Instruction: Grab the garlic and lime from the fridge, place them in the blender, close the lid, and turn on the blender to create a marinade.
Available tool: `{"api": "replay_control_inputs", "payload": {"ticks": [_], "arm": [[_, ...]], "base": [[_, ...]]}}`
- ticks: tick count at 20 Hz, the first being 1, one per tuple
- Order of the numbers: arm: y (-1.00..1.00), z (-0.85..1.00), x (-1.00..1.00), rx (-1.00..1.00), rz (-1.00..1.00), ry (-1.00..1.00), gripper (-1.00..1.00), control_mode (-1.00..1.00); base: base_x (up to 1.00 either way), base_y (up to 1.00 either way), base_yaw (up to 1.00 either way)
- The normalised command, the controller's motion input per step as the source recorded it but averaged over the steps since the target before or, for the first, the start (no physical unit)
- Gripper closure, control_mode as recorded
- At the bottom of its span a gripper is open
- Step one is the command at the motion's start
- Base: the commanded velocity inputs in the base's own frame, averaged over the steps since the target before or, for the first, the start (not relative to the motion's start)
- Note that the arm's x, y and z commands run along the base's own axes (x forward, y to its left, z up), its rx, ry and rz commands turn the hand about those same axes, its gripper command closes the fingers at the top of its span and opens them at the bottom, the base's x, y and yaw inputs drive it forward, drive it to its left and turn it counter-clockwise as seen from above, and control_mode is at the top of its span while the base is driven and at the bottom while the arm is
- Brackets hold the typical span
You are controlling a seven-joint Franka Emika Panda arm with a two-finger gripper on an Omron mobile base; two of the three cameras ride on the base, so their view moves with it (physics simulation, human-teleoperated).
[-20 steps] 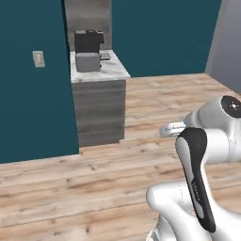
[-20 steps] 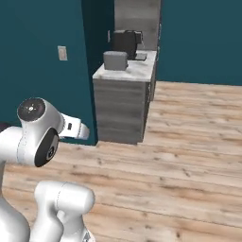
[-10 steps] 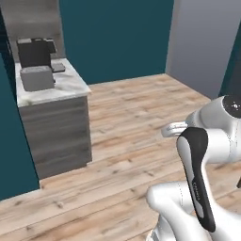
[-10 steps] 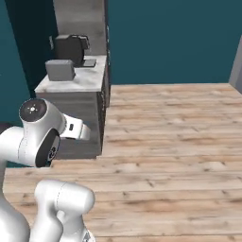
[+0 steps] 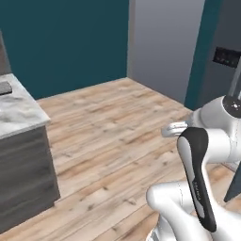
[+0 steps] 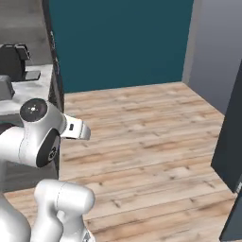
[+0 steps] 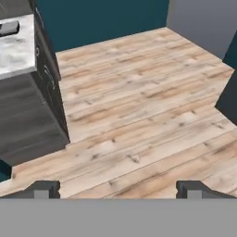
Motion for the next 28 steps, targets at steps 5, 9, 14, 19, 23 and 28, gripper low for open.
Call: {"api": "replay_control_inputs", "payload": {"ticks": [5, 9, 14, 19, 23, 28], "arm": [[0.00, 0.00, 0.00, 0.00, 0.00, 0.00, -1.00, 1.00], [0.00, 0.00, 0.00, 0.00, 0.00, 0.00, -1.00, 1.00], [0.00, 0.00, 0.00, 0.00, 0.00, 0.00, -1.00, 1.00], [0.00, 0.00, 0.00, 0.00, 0.00, 0.00, -1.00, 1.00], [0.00, 0.00, 0.00, 0.00, 0.00, 0.00, -1.00, 1.00], [0.00, 0.00, 0.00, 0.00, 0.00, 0.00, -1.00, 1.00]], "base": [[0.97, -0.13, -0.52], [0.82, -0.11, -0.57], [0.81, -0.07, -0.58], [0.93, -0.01, -0.55], [1.00, 0.16, -0.48], [1.00, 0.45, -0.37]]}}
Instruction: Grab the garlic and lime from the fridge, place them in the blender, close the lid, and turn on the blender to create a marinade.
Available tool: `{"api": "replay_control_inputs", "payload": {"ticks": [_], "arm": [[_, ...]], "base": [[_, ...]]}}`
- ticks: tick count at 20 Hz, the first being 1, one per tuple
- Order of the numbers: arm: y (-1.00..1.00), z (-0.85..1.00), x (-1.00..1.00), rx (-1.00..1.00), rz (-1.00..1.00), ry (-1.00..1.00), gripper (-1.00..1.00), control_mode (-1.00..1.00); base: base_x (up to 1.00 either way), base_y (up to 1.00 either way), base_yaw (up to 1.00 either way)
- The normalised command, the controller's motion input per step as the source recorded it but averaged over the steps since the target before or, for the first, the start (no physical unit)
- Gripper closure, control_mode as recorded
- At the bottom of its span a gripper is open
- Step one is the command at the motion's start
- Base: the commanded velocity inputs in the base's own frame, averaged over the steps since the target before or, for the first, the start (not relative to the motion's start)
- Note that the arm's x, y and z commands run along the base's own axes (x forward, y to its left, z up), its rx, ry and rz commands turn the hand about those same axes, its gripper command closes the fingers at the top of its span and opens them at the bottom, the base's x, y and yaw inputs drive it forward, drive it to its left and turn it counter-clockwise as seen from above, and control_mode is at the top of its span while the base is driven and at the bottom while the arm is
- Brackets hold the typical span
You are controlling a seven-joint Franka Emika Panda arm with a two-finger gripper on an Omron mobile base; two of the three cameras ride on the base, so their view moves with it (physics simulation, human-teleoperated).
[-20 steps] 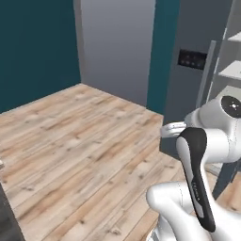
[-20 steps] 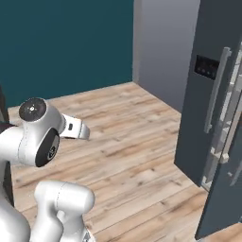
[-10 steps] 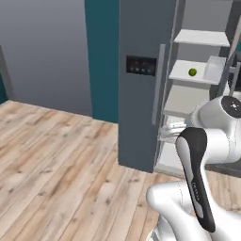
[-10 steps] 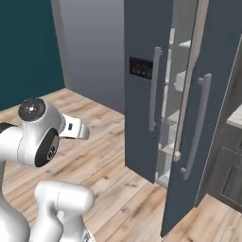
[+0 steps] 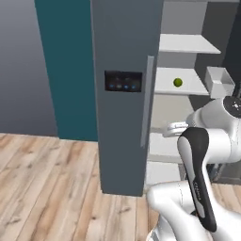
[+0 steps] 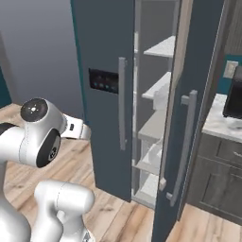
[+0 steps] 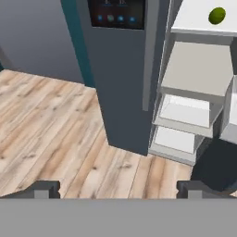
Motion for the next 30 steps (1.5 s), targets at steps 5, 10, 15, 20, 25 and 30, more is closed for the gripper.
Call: {"api": "replay_control_inputs", "payload": {"ticks": [5, 10, 15, 20, 25, 30], "arm": [[0.00, 0.00, 0.00, 0.00, 0.00, 0.00, -1.00, 1.00], [0.00, 0.00, 0.00, 0.00, 0.00, 0.00, -1.00, 1.00], [0.00, 0.00, 0.00, 0.00, 0.00, 0.00, -1.00, 1.00], [0.00, 0.00, 0.00, 0.00, 0.00, 0.00, -1.00, 1.00], [0.00, 0.00, 0.00, 0.00, 0.00, 0.00, -1.00, 1.00], [0.00, 0.00, 0.00, 0.00, 0.00, 0.00, -1.00, 1.00]], "base": [[0.95, 0.25, -0.39], [0.70, -0.04, -0.51], [0.69, 0.01, -0.23], [0.42, -0.06, -0.14], [0.32, -0.16, -0.12], [0.32, -0.18, -0.10]]}}
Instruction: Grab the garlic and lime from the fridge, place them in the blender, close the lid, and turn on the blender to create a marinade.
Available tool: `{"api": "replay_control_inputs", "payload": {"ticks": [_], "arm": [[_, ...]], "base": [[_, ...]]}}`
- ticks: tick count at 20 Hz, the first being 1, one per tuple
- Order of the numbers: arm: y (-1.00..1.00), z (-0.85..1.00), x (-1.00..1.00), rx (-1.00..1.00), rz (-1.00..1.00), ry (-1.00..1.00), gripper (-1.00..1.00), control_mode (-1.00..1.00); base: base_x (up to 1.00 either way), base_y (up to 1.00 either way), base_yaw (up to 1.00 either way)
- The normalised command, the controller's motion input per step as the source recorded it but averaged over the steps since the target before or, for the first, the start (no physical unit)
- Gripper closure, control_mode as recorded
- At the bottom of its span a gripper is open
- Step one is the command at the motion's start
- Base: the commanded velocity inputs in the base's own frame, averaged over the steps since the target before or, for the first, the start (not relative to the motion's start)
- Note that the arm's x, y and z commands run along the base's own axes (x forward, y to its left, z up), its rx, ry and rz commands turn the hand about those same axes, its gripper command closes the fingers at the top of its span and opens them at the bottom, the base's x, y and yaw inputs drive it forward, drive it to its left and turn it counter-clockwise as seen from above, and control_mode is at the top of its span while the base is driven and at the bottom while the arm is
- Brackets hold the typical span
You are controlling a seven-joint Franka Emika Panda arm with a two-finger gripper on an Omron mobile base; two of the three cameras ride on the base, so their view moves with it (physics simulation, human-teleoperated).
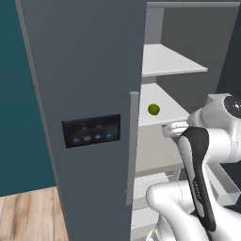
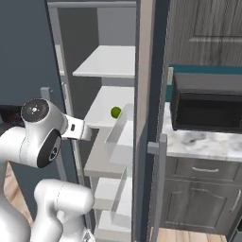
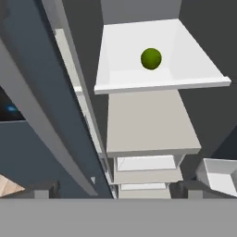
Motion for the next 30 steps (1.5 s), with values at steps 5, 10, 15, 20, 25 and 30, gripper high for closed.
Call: {"api": "replay_control_inputs", "payload": {"ticks": [5, 10, 15, 20, 25, 30], "arm": [[0.00, 0.00, 0.00, 0.00, 0.00, 0.00, -1.00, 1.00], [0.00, 0.00, 0.00, 0.00, 0.00, 0.00, -1.00, 1.00], [0.00, 0.00, 0.00, 0.00, 0.00, 0.00, -1.00, 1.00], [0.00, 0.00, 0.00, 0.00, 0.00, 0.00, -1.00, 1.00], [0.00, 0.00, 0.00, 0.00, 0.00, 0.00, -1.00, 1.00], [-0.02, 0.00, 0.57, 0.00, 0.00, 0.06, -1.00, -1.00]], "base": [[0.35, -0.31, -0.10], [0.37, -0.17, -0.05], [0.32, -0.21, -0.02], [0.28, -0.34, -0.01], [0.35, -0.20, 0.00], [0.11, -0.02, 0.00]]}}
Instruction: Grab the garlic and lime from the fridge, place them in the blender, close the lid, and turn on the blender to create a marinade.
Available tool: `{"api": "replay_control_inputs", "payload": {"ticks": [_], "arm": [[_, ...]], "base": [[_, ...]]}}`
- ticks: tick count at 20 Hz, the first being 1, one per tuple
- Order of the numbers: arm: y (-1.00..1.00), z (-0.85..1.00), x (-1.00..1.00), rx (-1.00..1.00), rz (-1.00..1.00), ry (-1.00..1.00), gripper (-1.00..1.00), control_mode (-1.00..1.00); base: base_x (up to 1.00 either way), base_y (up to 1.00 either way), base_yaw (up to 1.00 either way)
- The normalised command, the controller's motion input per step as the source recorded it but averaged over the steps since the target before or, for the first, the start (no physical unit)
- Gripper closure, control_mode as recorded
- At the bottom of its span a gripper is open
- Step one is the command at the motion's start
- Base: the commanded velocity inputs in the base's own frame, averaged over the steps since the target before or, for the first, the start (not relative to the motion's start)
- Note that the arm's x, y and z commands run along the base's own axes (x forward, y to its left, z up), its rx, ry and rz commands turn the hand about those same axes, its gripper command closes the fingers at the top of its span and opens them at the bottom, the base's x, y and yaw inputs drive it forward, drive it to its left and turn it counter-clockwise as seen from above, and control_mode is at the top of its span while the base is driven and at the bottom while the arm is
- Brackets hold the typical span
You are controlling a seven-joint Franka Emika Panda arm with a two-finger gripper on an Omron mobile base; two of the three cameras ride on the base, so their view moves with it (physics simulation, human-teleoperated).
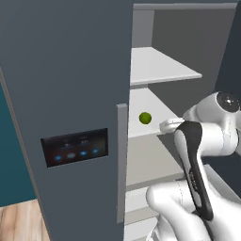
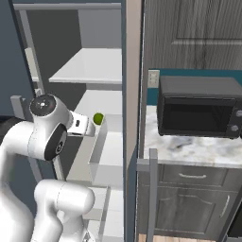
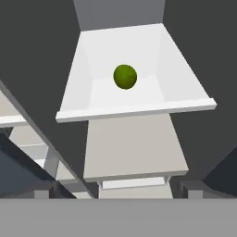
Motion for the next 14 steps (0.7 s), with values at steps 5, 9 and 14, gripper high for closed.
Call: {"api": "replay_control_inputs", "payload": {"ticks": [5, 9, 14], "arm": [[0.00, -0.03, 0.95, -0.02, 0.00, 0.14, -1.00, -1.00], [0.00, -0.15, 0.97, 0.00, 0.00, 0.22, -1.00, -1.00], [0.00, -0.32, 0.73, 0.00, 0.01, 0.14, -1.00, -1.00]], "base": [[0.00, 0.00, 0.00], [0.00, 0.00, 0.00], [0.00, 0.00, 0.00]]}}
